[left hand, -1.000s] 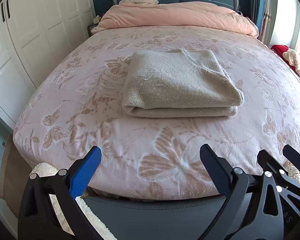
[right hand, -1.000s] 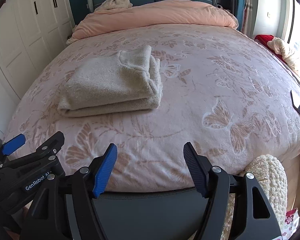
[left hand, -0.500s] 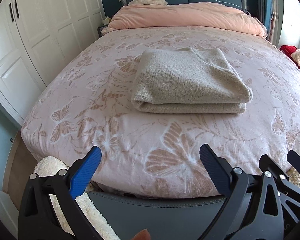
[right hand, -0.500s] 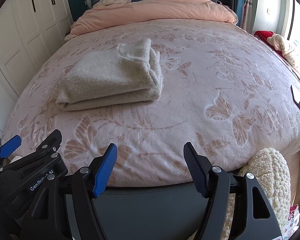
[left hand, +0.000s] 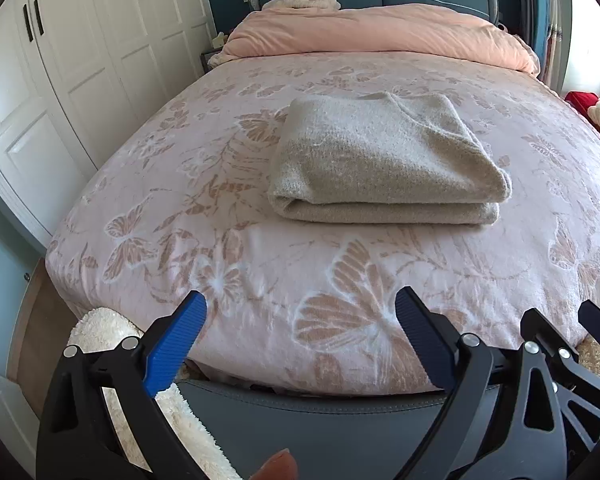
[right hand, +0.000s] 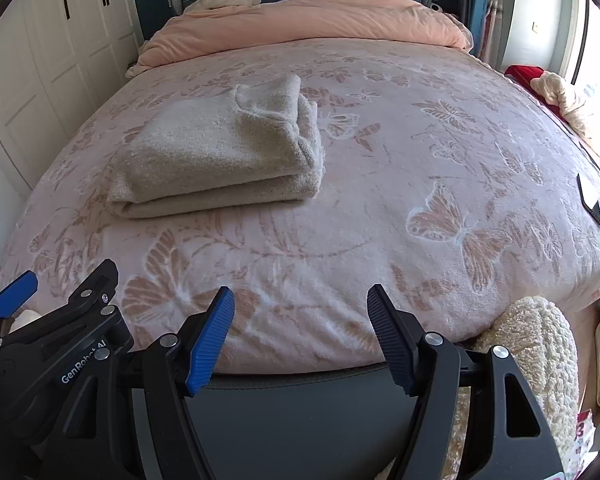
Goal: Fold small clothes
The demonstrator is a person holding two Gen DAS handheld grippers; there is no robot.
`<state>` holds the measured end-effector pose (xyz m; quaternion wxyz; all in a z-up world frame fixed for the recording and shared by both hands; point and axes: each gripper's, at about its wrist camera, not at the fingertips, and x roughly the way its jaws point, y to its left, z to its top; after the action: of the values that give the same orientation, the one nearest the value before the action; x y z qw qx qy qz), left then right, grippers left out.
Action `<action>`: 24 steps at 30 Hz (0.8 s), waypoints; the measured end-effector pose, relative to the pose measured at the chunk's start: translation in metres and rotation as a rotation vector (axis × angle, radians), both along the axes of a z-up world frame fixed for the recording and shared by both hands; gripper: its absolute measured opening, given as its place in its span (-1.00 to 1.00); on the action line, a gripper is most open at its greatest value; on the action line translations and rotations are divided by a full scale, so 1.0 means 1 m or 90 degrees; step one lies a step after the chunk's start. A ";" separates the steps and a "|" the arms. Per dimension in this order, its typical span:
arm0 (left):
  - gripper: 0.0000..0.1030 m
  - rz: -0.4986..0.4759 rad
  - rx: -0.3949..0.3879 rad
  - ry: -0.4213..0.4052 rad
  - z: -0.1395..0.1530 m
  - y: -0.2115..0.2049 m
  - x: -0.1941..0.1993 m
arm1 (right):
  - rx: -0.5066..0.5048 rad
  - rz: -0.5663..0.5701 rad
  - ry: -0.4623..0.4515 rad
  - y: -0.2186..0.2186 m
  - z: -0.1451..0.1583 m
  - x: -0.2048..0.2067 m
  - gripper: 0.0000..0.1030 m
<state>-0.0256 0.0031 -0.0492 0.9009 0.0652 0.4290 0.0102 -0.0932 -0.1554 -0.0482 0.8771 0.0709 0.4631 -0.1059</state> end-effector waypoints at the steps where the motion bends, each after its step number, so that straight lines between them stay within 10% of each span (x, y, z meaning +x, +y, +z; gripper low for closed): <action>1: 0.80 -0.001 0.000 0.000 0.000 0.000 0.000 | -0.001 0.000 -0.001 0.000 0.000 0.000 0.30; 24: 0.79 0.007 -0.002 -0.005 0.004 -0.001 -0.001 | -0.011 -0.005 -0.014 0.005 0.004 -0.001 0.31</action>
<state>-0.0263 0.0017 -0.0455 0.9024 0.0617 0.4261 0.0145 -0.0946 -0.1509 -0.0444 0.8822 0.0665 0.4525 -0.1124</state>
